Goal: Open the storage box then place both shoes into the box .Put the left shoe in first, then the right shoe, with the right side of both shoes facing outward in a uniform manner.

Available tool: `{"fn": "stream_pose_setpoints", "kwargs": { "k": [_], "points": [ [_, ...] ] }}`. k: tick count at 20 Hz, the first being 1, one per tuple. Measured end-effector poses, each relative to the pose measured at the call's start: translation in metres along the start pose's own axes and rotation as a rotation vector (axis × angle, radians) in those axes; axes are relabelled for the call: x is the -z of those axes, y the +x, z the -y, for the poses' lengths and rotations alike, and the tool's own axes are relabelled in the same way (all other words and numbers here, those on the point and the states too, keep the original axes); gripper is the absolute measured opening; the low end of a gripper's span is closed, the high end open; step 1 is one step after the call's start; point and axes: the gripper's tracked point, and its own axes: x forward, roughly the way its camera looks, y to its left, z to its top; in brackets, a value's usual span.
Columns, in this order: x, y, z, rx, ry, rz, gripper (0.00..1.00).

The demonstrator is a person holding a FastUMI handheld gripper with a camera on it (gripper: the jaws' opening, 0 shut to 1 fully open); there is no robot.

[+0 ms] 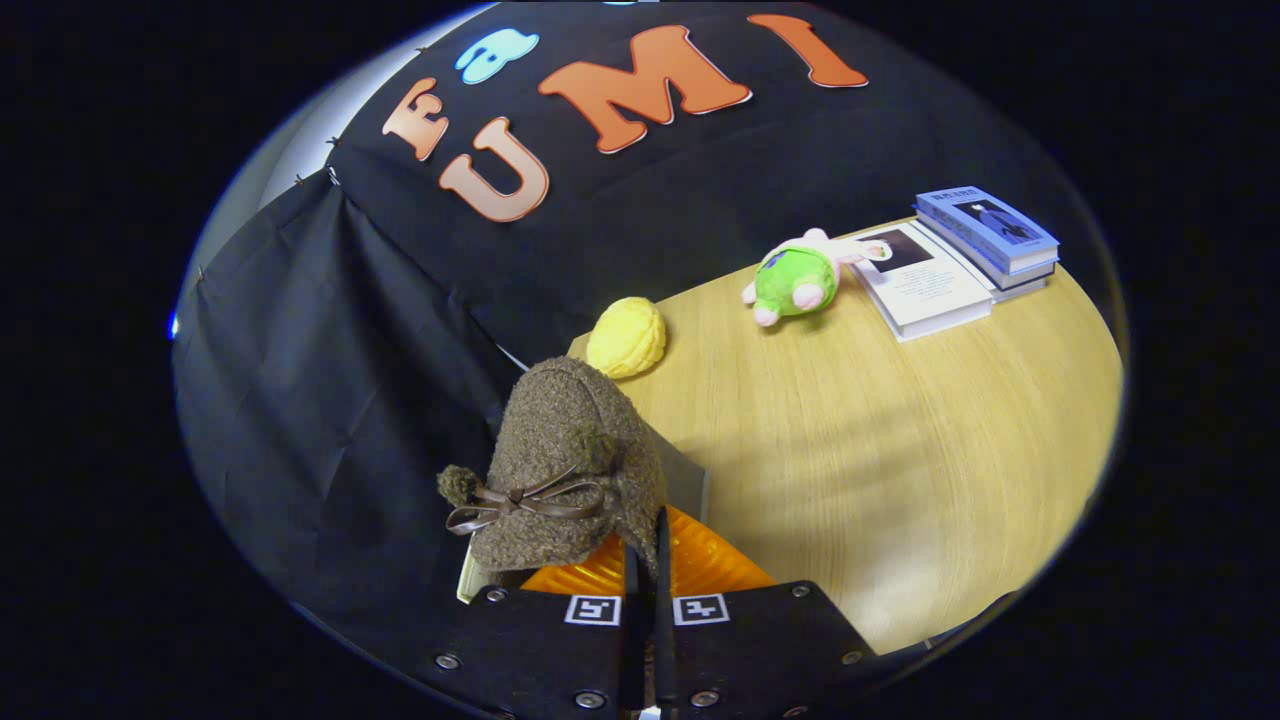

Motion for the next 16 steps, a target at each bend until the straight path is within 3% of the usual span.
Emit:
{"fn": "stream_pose_setpoints", "kwargs": {
  "k": [6,11,16],
  "points": [
    [0.016,0.023,-0.044,-0.049,-0.026,-0.043,0.05],
    [0.032,0.048,-0.06,-0.043,0.006,-0.093,0.05],
    [0.047,0.08,-0.058,0.015,0.014,-0.127,0.05]
  ]
}}
